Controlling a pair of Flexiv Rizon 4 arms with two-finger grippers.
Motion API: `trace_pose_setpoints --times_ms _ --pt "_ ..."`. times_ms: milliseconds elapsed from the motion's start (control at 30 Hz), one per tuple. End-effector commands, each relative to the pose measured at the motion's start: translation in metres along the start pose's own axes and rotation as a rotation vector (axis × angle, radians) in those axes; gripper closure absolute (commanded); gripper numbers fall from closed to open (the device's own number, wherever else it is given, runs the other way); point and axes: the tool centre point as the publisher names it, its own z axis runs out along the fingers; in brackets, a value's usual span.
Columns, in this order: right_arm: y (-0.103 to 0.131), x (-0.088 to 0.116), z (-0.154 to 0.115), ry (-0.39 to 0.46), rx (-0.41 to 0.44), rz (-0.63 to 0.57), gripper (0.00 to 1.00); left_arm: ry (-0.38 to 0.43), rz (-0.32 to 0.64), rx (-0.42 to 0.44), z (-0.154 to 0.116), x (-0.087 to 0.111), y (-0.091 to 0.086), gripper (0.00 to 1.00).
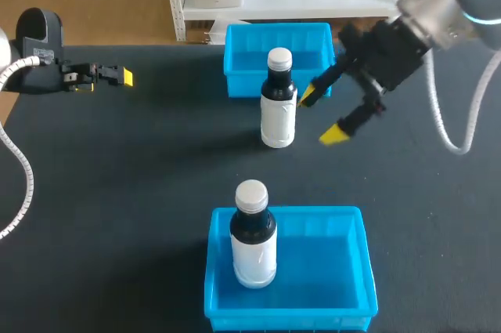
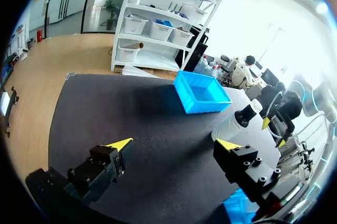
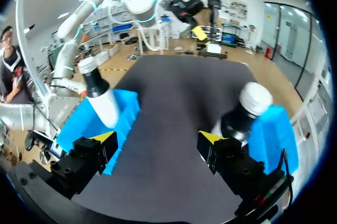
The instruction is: Pick up the bottle, and place it in the far bin if it is heavy, or in the near bin if it is light.
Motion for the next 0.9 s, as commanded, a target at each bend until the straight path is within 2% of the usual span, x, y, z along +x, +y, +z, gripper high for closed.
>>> trace_pose_setpoints --times_ms 33,233,400,667,900 --pt "-0.022 0.010 -0.013 -0.030 0.081 0.056 0.00 0.000 0.000 0.000 0.000 0.000 0.000 0.00" --pt "-0.067 0.016 -0.011 -0.064 0.139 0.116 0.00 0.000 0.000 0.000 0.000 0.000 0.000 0.00" --pt "-0.086 0.011 -0.006 -0.091 0.155 0.124 0.00 0.000 0.000 0.000 0.000 0.000 0.000 0.00" --pt "-0.101 0.000 0.000 -0.142 0.162 0.131 0.00 0.000 0.000 0.000 0.000 0.000 0.000 0.00" --pt "-0.096 -0.017 0.016 -0.172 0.133 0.122 0.00 0.000 0.000 0.000 0.000 0.000 0.000 0.00"
